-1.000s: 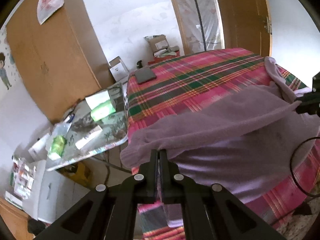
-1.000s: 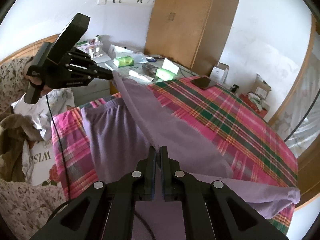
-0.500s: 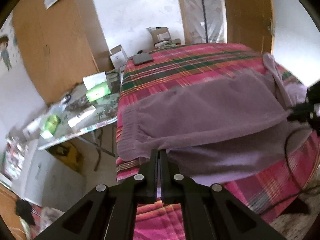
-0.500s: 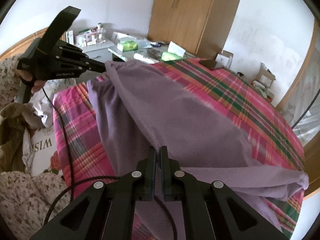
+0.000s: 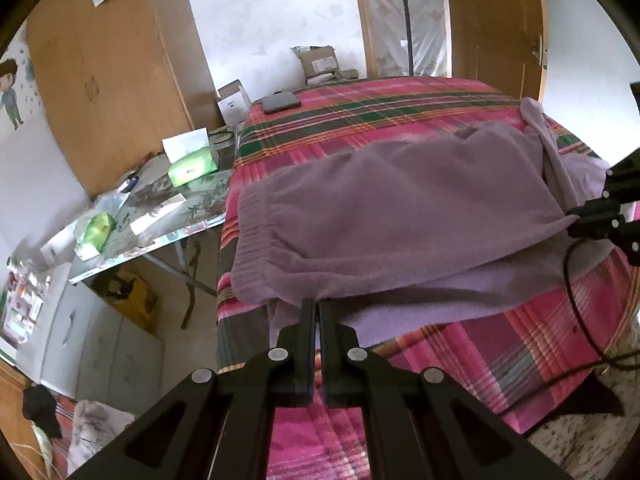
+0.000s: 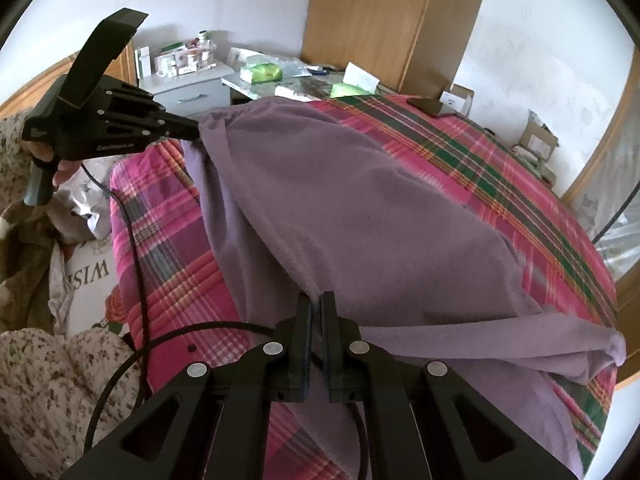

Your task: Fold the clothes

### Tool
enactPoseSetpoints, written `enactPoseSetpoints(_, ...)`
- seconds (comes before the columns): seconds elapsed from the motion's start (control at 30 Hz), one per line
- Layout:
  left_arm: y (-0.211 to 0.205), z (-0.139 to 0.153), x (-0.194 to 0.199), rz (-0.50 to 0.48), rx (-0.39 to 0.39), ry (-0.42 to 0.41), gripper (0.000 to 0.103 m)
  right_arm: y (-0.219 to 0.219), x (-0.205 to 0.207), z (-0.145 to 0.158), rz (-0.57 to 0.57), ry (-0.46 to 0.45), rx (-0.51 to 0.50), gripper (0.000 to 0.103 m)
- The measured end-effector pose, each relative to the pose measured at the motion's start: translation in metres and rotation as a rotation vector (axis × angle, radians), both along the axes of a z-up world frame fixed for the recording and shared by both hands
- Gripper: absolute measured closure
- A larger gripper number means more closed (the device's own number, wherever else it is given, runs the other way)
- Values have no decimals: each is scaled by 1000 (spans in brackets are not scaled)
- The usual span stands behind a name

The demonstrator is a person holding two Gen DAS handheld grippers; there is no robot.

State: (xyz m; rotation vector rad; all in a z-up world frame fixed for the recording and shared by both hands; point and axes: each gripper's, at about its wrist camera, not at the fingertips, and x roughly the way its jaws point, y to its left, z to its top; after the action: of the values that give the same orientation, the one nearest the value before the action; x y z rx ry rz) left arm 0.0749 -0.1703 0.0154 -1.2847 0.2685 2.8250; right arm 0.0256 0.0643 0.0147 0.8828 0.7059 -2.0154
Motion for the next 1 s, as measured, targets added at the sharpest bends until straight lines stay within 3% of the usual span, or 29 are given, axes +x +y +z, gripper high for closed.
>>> enactPoseSetpoints(0.13, -6, -4, 3, 27, 2, -11, 103, 2, 1, -2, 4, -32, 11, 95)
enactPoseSetpoints(0.37, -15, 5, 16, 53, 80, -11, 102, 15, 0, 3, -8, -180, -52, 95)
enactPoseSetpoints(0.47, -16, 11, 23, 54, 126, 1, 102, 21, 8, 10, -10, -187, -62, 93)
enactPoseSetpoints(0.57, -19, 18, 25, 63, 230, -2, 98, 34, 17, 23, -18, -176, -81, 92)
enactPoseSetpoints(0.63, -22, 21, 24, 68, 308, -10, 85, 51, 19, 34, -45, -166, -107, 89)
enactPoseSetpoints(0.8, -27, 22, 17, 129, 430, -15, 81, 101, 12, 51, -181, -155, -181, 80)
enactPoseSetpoints(1.0, -47, 9, -3, 286, 639, -67, 71, 128, -19, 37, -411, -225, -419, 76)
